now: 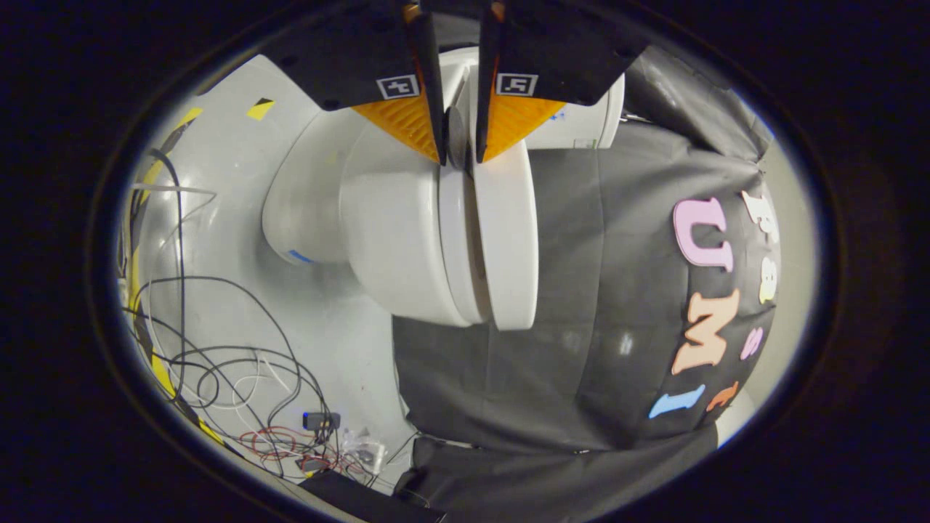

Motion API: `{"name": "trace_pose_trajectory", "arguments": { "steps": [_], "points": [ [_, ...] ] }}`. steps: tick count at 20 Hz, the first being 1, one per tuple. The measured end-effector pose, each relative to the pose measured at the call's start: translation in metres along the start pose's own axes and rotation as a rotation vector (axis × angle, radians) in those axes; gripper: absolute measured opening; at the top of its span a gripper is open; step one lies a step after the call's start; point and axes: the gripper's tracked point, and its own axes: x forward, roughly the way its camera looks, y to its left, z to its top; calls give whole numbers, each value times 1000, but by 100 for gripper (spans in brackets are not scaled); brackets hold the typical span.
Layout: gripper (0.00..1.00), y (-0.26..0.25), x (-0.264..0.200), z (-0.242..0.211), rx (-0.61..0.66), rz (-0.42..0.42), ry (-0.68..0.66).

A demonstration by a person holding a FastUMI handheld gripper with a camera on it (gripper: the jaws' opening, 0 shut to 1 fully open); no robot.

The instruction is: Open the toilet lid.

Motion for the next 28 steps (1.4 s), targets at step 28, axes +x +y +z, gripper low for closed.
{"name": "trace_pose_trajectory", "arguments": {
  "steps": [28],
  "points": [
    [3, 161, -28, -40, -495, -22, -4]
  ]
}}
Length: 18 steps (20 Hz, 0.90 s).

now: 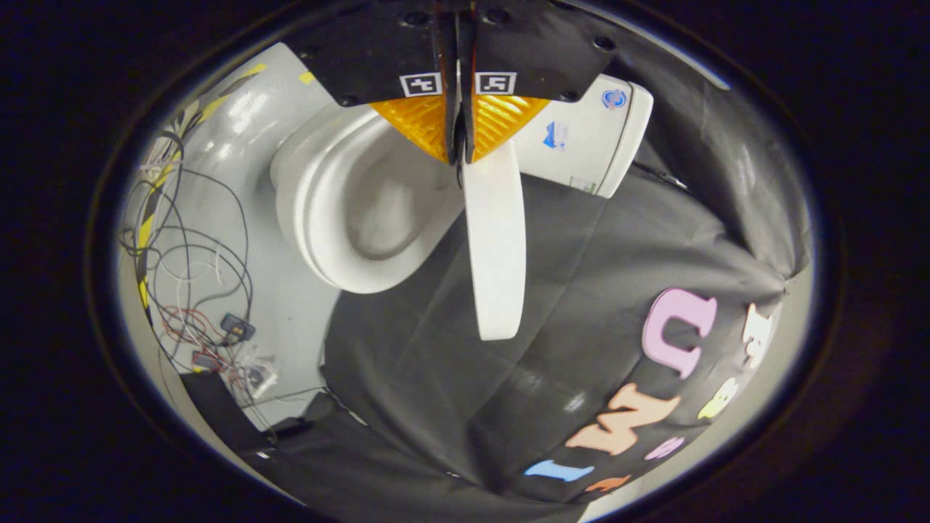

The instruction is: Open the toilet lid.

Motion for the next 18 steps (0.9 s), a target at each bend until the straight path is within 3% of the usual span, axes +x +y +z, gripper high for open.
{"name": "trace_pose_trajectory", "arguments": {
  "steps": [5, 18],
  "points": [
    [7, 46, -3, -4, -169, 22, 16],
    [7, 150, 2, -41, -415, 153, 37]
  ]
}}
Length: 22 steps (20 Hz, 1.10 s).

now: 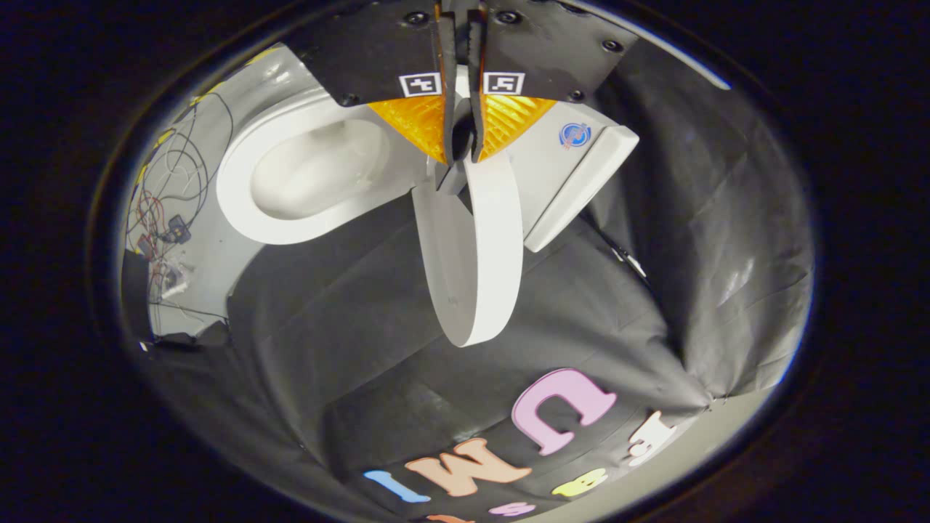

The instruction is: Open the toilet lid.

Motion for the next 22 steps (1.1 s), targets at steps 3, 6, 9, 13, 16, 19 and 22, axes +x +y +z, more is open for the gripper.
{"name": "trace_pose_trajectory", "arguments": {
  "steps": [3, 6, 9, 13, 16, 19, 22],
  "points": [
    [7, 27, 7, -8, -43, 43, 10],
    [7, 50, 12, -11, -70, 84, 23],
    [7, 69, 20, -19, -90, 128, 39],
    [7, 93, 30, -30, -117, 163, 68],
    [7, 104, 35, -39, -123, 185, 83],
    [7, 113, 41, -48, -122, 211, 93],
    [7, 123, 46, -55, -124, 234, 105]
  ]
}}
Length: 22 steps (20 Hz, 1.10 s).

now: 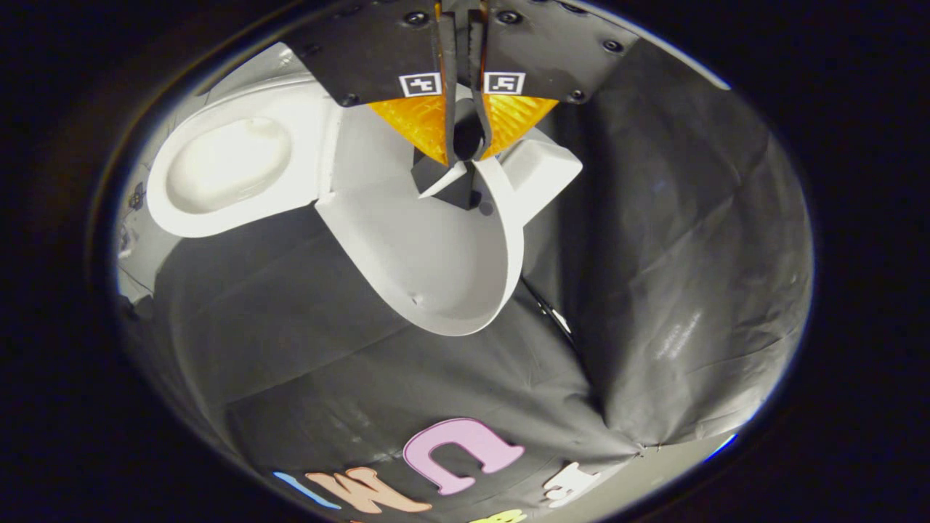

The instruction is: Open the toilet lid.

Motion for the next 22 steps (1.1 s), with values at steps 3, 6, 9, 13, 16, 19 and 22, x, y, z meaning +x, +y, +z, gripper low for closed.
{"name": "trace_pose_trajectory", "arguments": {
  "steps": [3, 6, 9, 13, 16, 19, 22],
  "points": [
    [7, 2, 2, 0, -2, 5, 3],
    [7, 3, 2, 3, -25, 3, -11],
    [17, 8, 0, 3, -90, -1, -23],
    [34, 19, -2, -4, -66, 47, 17],
    [40, 23, -11, 1, -68, 63, -10],
    [45, 28, -25, 27, -74, 101, -77],
    [51, 18, -40, 64, -80, 90, -159]
  ]
}}
